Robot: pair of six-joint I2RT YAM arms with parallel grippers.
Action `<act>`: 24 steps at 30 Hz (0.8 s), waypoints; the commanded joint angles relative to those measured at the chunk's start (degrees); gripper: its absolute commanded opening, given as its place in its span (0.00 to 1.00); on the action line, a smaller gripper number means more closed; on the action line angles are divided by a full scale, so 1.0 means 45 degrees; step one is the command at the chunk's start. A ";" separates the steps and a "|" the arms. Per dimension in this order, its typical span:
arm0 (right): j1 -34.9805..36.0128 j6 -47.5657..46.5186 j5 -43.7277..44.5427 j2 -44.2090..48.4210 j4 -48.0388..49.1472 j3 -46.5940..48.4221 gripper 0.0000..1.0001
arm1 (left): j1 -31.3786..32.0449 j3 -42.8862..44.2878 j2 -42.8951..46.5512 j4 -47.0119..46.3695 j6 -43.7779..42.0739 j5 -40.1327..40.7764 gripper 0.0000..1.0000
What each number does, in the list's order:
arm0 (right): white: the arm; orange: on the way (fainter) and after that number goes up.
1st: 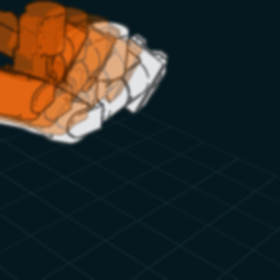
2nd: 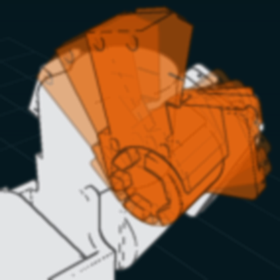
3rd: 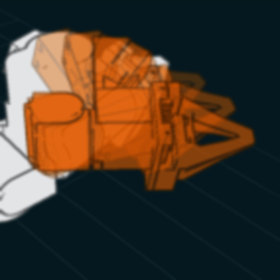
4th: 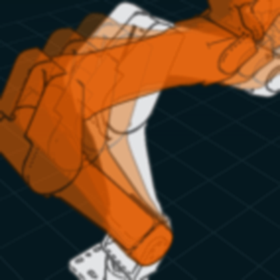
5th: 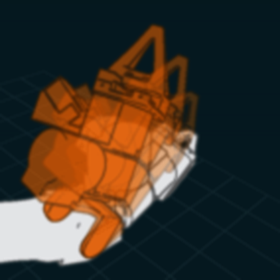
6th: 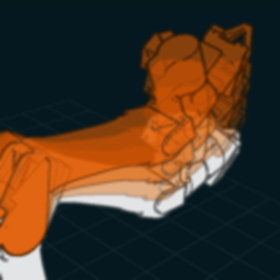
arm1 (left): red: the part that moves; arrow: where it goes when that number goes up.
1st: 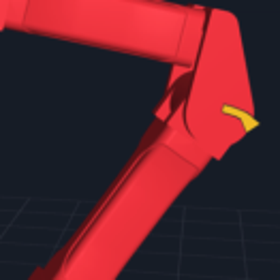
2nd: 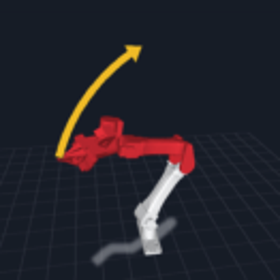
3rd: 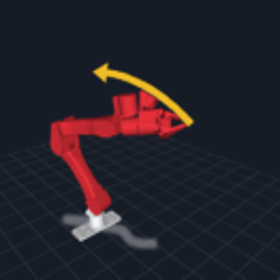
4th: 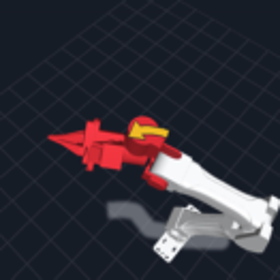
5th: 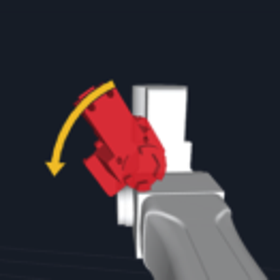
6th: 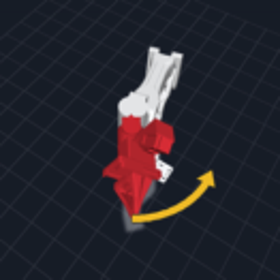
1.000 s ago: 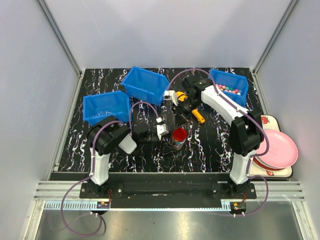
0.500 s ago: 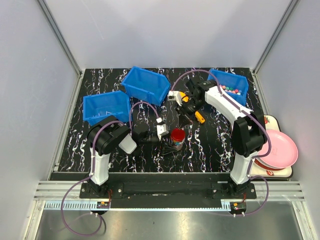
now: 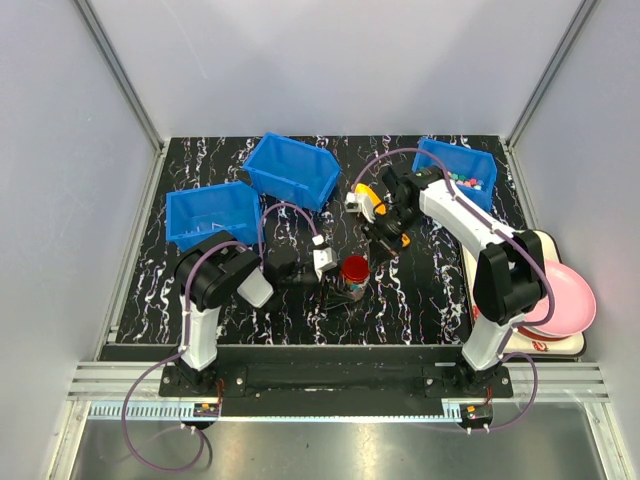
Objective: Pack the candies
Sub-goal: Screw the bottle lid onto the packing bottle.
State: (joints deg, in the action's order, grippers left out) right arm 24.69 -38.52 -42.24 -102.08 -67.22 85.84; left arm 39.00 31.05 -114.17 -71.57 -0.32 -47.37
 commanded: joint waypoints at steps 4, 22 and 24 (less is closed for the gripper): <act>0.0100 -0.0169 0.0050 0.0849 -0.1624 -0.0249 0.12 | -0.0133 0.0249 0.0449 -0.2475 0.0031 0.0528 0.00; 0.0724 -0.0424 -0.0633 -0.2001 -0.1526 0.4418 0.25 | -0.0152 0.0308 0.0391 -0.2338 0.0032 0.0489 0.00; 0.1017 -0.0521 -0.0770 -0.2411 -0.1566 0.4711 0.25 | -0.0152 0.0308 0.0410 -0.2338 0.0012 0.0489 0.00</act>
State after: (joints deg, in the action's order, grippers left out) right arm 26.61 -39.24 -43.13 -109.84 -73.10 103.26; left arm 38.57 31.05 -114.17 -71.70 0.05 -45.95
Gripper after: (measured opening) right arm 0.250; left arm 0.753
